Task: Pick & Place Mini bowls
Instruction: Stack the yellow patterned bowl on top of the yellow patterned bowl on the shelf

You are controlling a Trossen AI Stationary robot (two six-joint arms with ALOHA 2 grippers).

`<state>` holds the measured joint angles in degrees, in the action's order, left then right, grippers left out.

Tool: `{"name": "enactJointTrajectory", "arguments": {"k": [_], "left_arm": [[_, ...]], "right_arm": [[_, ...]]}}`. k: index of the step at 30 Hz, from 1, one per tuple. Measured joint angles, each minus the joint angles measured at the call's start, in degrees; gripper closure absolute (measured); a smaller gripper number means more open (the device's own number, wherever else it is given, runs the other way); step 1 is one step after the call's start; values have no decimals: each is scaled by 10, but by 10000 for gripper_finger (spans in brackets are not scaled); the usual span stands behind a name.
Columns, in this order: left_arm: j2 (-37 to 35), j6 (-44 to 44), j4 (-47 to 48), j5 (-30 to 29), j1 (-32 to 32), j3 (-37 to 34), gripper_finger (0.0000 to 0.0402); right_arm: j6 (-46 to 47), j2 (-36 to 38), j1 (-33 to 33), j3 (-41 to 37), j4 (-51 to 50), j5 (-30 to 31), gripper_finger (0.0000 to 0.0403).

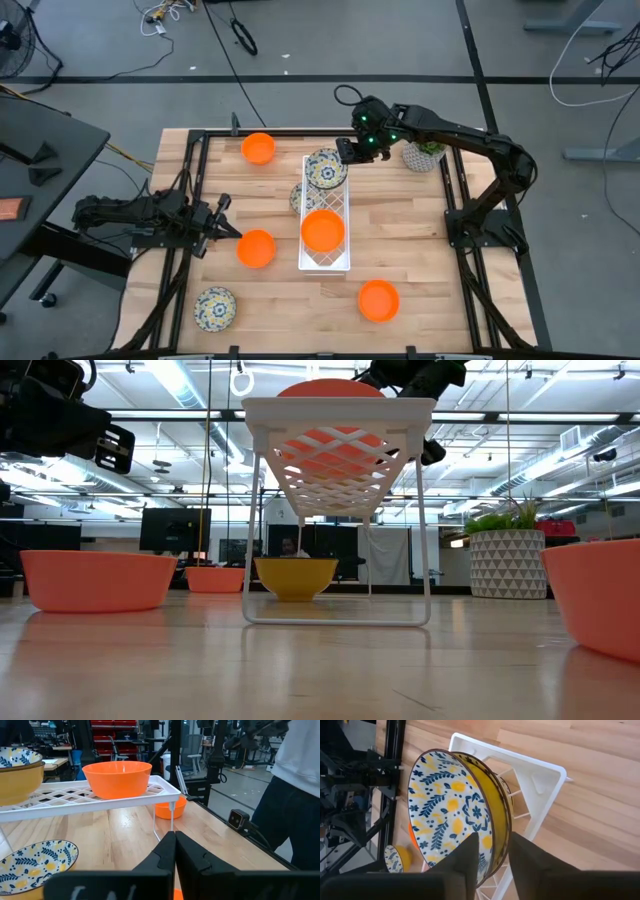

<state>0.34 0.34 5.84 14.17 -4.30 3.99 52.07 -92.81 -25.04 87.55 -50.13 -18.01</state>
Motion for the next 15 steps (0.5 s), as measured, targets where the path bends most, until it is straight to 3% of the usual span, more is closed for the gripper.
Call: {"name": "enactJointTrajectory", "arguments": {"k": [8,15], "left_arm": [[0,0,0,0,0,0,387],[0,0,0,0,0,0,387]], "right_arm": [[-16,17,-3,0,-2,5,255],[-66,30,-4,0,0,6,251]]}}
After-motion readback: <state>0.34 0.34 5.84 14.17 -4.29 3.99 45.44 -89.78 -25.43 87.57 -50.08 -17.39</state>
